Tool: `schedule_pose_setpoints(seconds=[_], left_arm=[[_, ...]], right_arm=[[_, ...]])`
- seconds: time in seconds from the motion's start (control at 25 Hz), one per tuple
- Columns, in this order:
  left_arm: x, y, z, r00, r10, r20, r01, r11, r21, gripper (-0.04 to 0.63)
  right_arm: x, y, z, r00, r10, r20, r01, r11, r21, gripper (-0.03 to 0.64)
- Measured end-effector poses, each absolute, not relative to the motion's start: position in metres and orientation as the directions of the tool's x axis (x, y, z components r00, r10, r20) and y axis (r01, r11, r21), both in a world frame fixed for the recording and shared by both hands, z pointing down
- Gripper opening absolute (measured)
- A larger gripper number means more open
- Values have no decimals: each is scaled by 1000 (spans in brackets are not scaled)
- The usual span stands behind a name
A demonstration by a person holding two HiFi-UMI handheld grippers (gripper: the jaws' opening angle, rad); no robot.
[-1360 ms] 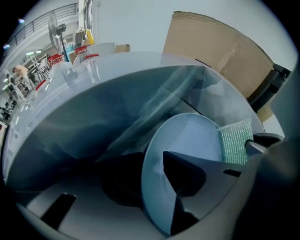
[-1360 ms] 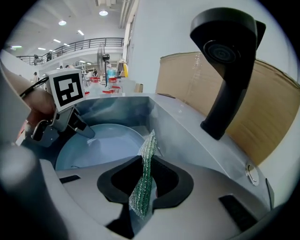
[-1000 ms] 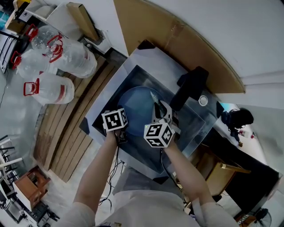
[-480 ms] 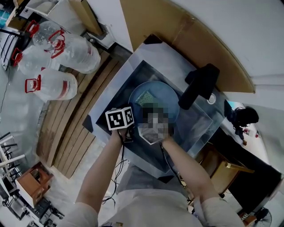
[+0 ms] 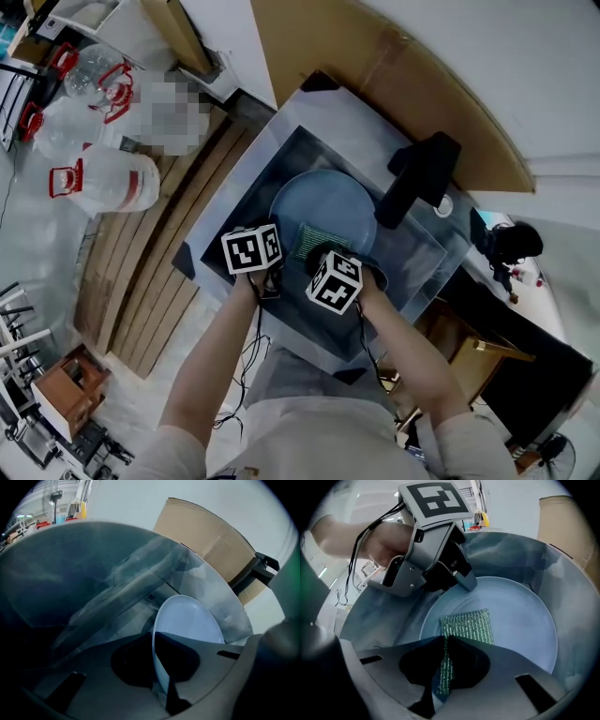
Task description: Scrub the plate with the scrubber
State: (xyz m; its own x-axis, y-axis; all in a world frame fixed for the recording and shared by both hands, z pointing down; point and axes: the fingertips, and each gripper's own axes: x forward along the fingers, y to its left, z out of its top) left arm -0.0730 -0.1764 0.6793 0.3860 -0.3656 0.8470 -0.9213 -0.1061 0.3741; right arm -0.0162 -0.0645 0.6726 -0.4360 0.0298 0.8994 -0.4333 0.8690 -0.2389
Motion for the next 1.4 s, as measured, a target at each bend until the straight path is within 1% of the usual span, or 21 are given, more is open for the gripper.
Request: schedule_pose_setpoints(seconds=[0.16, 0.28, 0.4, 0.56, 0.68, 0.88, 1.0, 1.16, 1.28, 1.4], left_arm=[[-73, -177, 679, 399, -360, 843, -915, -100, 390, 35], [-73, -177, 679, 406, -357, 841, -912, -95, 399, 35], [-72, -177, 679, 410, -354, 841, -910, -99, 402, 35], [-71, -177, 680, 415, -354, 838, -908, -106, 405, 34], [-71, -178, 680, 425, -354, 833, -903, -99, 419, 35], [-71, -177, 680, 430, -359, 828, -899, -85, 430, 35], [-71, -179, 680, 425, -374, 824, -900, -75, 430, 35], [-73, -178, 680, 425, -376, 824, -899, -68, 433, 35], [-71, -179, 681, 446, -367, 817, -883, -29, 469, 35], [-73, -178, 680, 432, -357, 828, -890, -18, 456, 37]], right_arm=[[8, -68, 675, -374, 30, 927, -482, 848, -222, 55], [29, -85, 677, -353, -24, 935, -570, 798, -195, 54], [44, -105, 676, -364, -72, 928, -652, 732, -199, 54], [57, -145, 676, -342, -190, 920, -761, 631, -153, 54], [57, -175, 676, -317, -278, 907, -792, 603, -92, 54], [30, -198, 674, -385, -294, 875, -767, 630, -126, 54], [8, -199, 673, -431, -262, 863, -718, 679, -152, 54], [-27, -175, 671, -478, -148, 865, -602, 773, -201, 54], [-37, -141, 672, -464, -68, 883, -501, 842, -198, 54], [-42, -94, 672, -475, 63, 878, -410, 867, -284, 55]])
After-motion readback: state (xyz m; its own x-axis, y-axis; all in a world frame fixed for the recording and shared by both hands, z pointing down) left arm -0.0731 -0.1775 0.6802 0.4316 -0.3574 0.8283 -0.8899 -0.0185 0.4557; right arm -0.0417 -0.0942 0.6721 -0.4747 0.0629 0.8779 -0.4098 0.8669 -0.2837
